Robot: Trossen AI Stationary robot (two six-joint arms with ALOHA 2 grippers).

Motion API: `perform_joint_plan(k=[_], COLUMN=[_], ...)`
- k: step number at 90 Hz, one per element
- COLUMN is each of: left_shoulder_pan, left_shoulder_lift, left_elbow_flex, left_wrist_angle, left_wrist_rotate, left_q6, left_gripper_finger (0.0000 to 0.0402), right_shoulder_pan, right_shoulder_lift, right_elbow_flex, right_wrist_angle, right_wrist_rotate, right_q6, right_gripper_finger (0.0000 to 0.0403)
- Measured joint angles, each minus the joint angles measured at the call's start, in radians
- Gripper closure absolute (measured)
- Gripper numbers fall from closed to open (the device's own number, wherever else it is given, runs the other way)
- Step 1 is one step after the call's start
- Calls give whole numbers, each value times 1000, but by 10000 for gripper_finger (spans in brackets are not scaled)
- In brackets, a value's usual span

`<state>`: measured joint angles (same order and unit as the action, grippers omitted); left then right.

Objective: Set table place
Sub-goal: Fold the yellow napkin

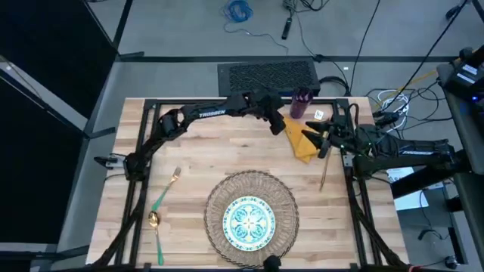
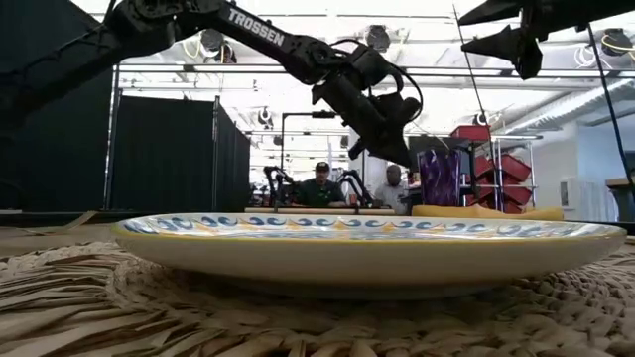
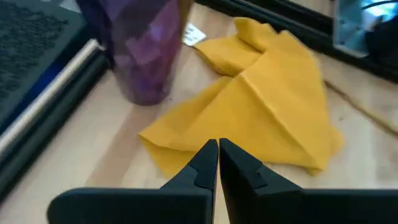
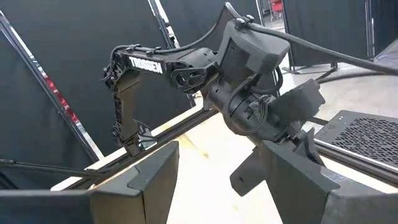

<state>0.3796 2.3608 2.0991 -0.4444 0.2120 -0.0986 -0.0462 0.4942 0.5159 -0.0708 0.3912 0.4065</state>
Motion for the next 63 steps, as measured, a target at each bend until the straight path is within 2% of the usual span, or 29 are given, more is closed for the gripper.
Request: perform_joint_plan(k=[14,27,54,63], left_shoulder_pan=[-57,-124,-146,-146], left_shoulder_lift=[0,26,179,207], left_elbow_flex=[-1,0,-2,-2], left_wrist_angle=[0,94,325,402], left_wrist_rotate=[80,87,88,64], left_q6=[-1,-8,-254,-288], left_gripper_finger=[401,401,401,401], right_shoulder_pan=[0,0,12,23], right_shoulder_lift=[0,1,2,2], right_elbow_flex=[0,0,0,0], right_wrist_angle=[-1,-1,5,19], right_wrist_rotate=[0,0,-5,-5], right_q6=[-2,-3,14,11], right_gripper_finger=[193,193,193,193])
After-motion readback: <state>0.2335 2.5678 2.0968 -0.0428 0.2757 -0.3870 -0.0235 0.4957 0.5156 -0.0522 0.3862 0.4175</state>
